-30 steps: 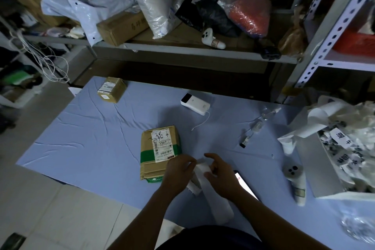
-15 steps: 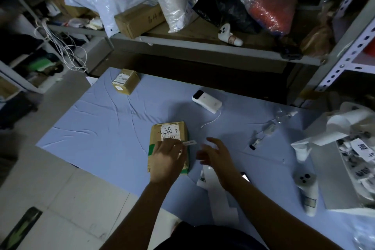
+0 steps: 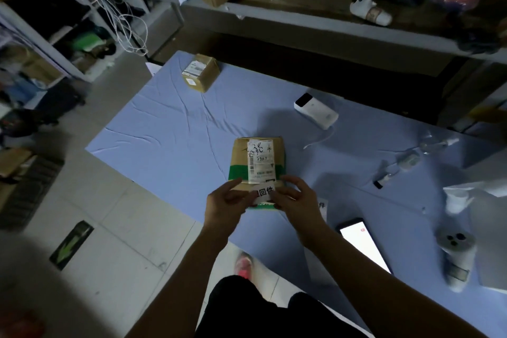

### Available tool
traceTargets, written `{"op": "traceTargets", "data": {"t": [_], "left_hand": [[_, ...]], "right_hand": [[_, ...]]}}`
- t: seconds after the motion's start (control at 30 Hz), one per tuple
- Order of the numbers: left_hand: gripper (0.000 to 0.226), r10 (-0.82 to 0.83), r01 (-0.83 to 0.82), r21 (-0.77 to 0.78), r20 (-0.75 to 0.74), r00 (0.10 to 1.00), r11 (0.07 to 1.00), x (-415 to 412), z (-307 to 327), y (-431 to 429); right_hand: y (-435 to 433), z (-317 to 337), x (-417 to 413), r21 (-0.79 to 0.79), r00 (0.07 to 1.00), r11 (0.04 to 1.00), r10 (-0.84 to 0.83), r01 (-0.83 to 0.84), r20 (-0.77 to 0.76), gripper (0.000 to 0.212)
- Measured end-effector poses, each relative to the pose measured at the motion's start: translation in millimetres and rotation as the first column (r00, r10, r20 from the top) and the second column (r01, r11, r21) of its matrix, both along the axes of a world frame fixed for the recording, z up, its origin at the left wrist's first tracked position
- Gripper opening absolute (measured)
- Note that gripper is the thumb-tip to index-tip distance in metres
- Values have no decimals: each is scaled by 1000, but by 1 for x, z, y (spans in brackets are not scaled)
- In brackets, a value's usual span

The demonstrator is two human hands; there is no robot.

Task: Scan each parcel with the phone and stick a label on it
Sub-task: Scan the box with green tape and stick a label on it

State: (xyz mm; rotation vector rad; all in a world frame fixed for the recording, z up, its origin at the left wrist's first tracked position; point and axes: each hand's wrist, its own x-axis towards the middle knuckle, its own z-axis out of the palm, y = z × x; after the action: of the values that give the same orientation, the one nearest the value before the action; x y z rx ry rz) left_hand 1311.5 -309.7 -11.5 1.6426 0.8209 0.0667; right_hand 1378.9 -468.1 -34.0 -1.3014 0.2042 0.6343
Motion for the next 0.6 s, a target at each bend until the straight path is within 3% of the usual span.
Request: {"op": "traceTargets", "data": {"t": [0.1,0.23,0.33,0.43,0.53,0.6], "left_hand": [[34,16,-16,-14,55,998,1000,6,-8,14],[33,-131,125,118,46,990,985,19,-27,44],[30,-299,280,296,21,954,913,26,-44,61],[18,-470,436,455,-42,882,776,32,-62,74],[14,-591,569,467,-117,798,677,31,-76,83],[8,-558,538,414,-84,826,734,28,-80,84]], "right_hand": [[15,-7,-6,-80,999,997,13,-10,37,33],[43,-16,-11,-272,994,961,-12,42,111,24],[67,-29,-14,-551,965,834,119,30,233,6],[88,-39,-13,-758,911,650,278,56,305,8],[98,-47,-15,-835,874,545,364,81,323,12],[97,-48,-16,-837,858,540,389,82,335,14]]}}
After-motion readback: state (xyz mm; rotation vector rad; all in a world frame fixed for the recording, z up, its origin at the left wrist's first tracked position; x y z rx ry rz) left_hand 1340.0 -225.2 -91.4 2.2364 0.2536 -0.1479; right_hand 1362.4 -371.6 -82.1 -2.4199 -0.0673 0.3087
